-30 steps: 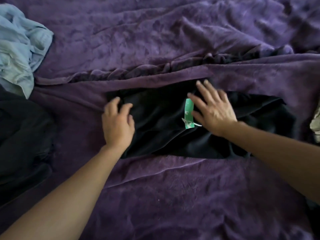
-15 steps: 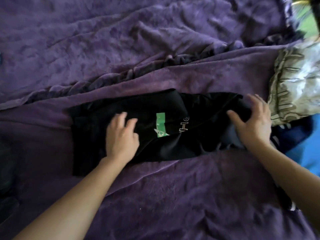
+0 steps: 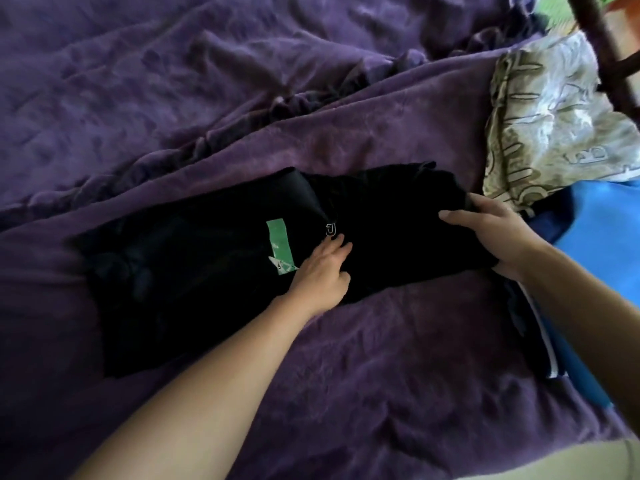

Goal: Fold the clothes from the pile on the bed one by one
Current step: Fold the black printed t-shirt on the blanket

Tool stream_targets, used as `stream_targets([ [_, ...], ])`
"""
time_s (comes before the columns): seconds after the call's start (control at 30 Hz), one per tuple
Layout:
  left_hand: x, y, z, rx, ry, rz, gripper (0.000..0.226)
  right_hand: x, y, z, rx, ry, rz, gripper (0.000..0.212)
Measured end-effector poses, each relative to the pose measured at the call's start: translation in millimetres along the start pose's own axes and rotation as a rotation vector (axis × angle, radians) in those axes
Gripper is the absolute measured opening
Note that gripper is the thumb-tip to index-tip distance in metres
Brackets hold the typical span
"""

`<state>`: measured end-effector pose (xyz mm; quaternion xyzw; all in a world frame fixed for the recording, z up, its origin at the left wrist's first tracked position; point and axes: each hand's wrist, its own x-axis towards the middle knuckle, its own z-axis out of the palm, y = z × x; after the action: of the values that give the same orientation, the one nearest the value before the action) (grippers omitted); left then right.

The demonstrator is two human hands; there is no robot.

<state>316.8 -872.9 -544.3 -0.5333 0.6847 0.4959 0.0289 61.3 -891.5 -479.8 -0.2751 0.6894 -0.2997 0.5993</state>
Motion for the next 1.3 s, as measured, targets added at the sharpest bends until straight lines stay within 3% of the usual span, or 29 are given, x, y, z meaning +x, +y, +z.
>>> stream_targets([
  [0.07,-13,-3,-17,-0.562,0.085,-0.212,0.047,-22,-20,24,-0.085,-0.091,-0.154,0.02],
  [0.13,-29,-19,-38,-0.936,0.257,-0.407,0.039,-39,-39,59,-0.232,-0.175,-0.29,0.021],
  [0.27,-73,-80,-78,-1.039,0.556,-0.58,0.034,-41,-41,151,-0.673,-0.339,-0.489,0.018],
  [0.37,-102,-114,-89,-1.016,0.696,-0.683,0.029,-24,-9,223,-0.977,-0.424,-0.415,0.048],
  [0.47,-119,-127,-82,-0.82,0.791,-0.666,0.024,-11,18,257,-0.97,-0.54,-0.183,0.07],
  [0.53,-127,-125,-74,-0.444,0.855,-0.539,0.026,-9,24,254,-0.791,-0.471,-0.188,0.061],
  [0.6,-127,-114,-59,-0.1,0.86,-0.268,0.036,-8,25,234,-0.717,-0.204,-0.474,0.036],
  [0.67,-119,-100,-40,0.118,0.768,-0.077,0.045,-4,24,210,-0.875,0.106,-0.849,0.035],
  [0.7,-113,-95,-30,0.216,0.688,-0.041,0.048,-2,22,202,-0.989,0.175,-0.972,0.041],
  [0.77,-103,-95,-9,0.402,0.468,-0.102,0.054,11,21,199,-1.241,0.063,-1.059,0.053],
  [0.83,-101,-107,9,0.47,0.265,-0.223,0.062,33,22,208,-1.543,-0.128,-0.997,0.057],
  [0.93,-109,-126,24,0.455,0.178,-0.298,0.062,74,23,224,-1.793,-0.162,-0.802,0.056],
  [1.07,-113,-135,18,0.428,0.112,-0.31,0.059,98,22,244,-1.827,-0.147,-0.55,0.062],
  [1.17,-114,-124,3,0.381,0.112,-0.326,0.054,83,13,235,-1.575,-0.13,-0.568,0.068],
  [1.23,-115,-116,-7,0.365,0.321,-0.293,0.041,71,12,212,-1.232,0.05,-0.578,0.069],
  [1.3,-112,-109,-15,0.291,0.572,-0.175,0.033,59,21,189,-0.87,0.199,-0.433,0.069],
])
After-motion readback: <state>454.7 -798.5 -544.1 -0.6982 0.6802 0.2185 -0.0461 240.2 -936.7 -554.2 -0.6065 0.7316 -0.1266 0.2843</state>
